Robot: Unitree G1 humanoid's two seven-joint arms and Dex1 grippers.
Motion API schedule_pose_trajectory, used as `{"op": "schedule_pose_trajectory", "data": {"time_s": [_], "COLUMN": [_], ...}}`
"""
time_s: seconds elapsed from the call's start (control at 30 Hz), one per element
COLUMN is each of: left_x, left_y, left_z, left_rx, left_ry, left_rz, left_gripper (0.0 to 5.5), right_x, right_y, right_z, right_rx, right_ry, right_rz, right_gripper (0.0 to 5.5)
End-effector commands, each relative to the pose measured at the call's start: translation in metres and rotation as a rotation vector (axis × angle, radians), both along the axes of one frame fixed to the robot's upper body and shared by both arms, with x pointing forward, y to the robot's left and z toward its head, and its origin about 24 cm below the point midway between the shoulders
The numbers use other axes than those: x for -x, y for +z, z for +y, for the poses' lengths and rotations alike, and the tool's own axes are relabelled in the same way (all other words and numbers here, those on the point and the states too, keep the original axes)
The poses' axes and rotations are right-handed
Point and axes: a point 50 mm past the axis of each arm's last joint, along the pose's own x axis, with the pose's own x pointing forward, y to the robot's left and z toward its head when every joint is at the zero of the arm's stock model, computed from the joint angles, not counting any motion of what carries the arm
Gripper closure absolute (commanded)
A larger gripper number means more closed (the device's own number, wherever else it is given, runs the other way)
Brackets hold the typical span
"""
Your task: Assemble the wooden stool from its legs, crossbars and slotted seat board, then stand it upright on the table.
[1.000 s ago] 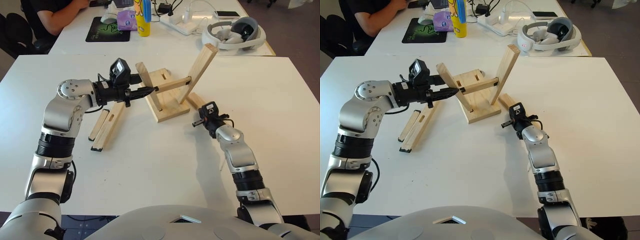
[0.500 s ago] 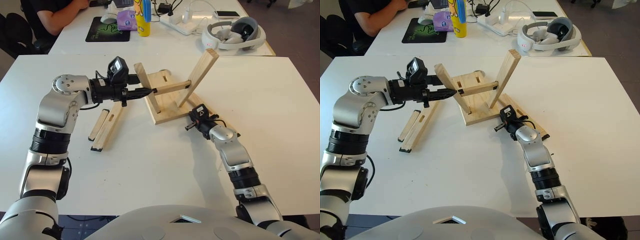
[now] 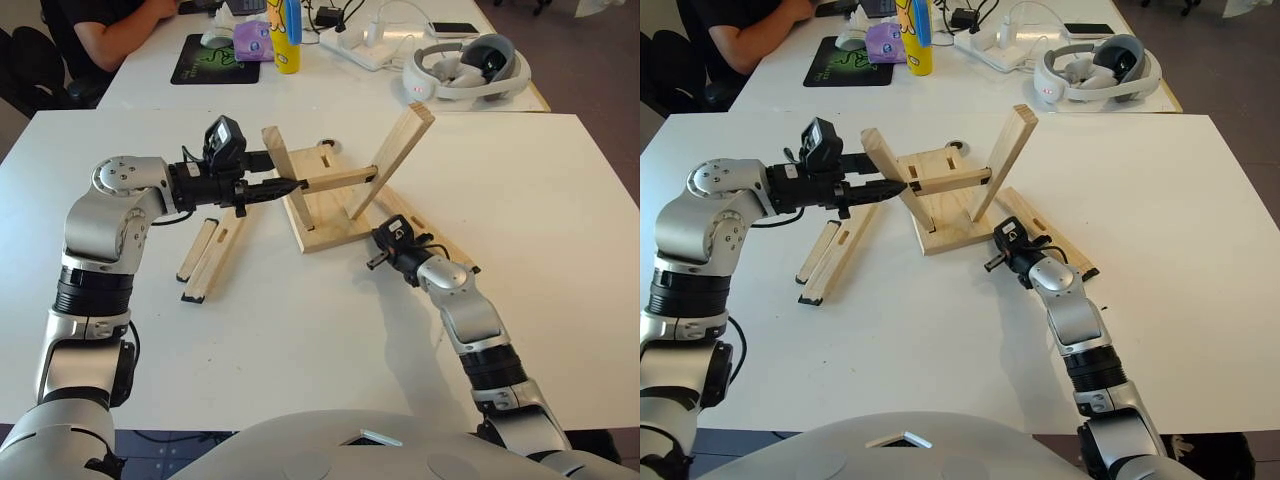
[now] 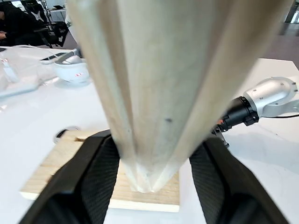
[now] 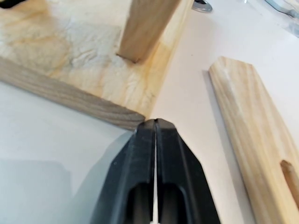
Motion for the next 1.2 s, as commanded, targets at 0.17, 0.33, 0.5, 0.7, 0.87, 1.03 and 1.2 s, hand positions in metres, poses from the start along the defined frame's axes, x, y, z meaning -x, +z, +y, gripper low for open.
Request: {"op": "schedule_pose_trajectory", "data": {"time_s": [0.17,0.33,0.5,0.7,0.87,1.03,1.2], "left_x": [0.019,0.017,0.026,0.042,0.052,0.061,0.054], "left_y": [-0.025,-0.017,-0.012,-0.01,-0.02,-0.048,-0.081], "left_z": [0.008,0.026,0.034,0.049,0.081,0.065,0.025], "left_rx": [-0.066,-0.107,-0.115,-0.163,-0.276,-0.339,-0.382], "left_ry": [-0.062,0.021,0.022,0.014,0.097,0.05,0.053], "left_rz": [0.074,0.024,0.014,0.063,0.158,0.221,0.136], "left_gripper": [1.92,1.75,1.75,1.75,1.75,1.75,1.75], "right_x": [0.007,0.009,0.011,0.008,0.004,-0.001,-0.007], "right_y": [-0.011,-0.009,-0.01,-0.004,-0.002,-0.001,0.001], "right_z": [0.013,0.01,0.005,0.005,0.001,-0.001,0.005], "right_rx": [-0.022,-0.003,0.037,0.014,0.019,0.023,0.025], "right_ry": [0.096,0.108,0.117,0.12,0.079,0.057,0.091], "right_rz": [0.068,0.065,0.062,0.029,0.0,-0.022,-0.044], "right_gripper": [5.5,5.5,5.5,5.5,5.5,5.5,5.5]}}
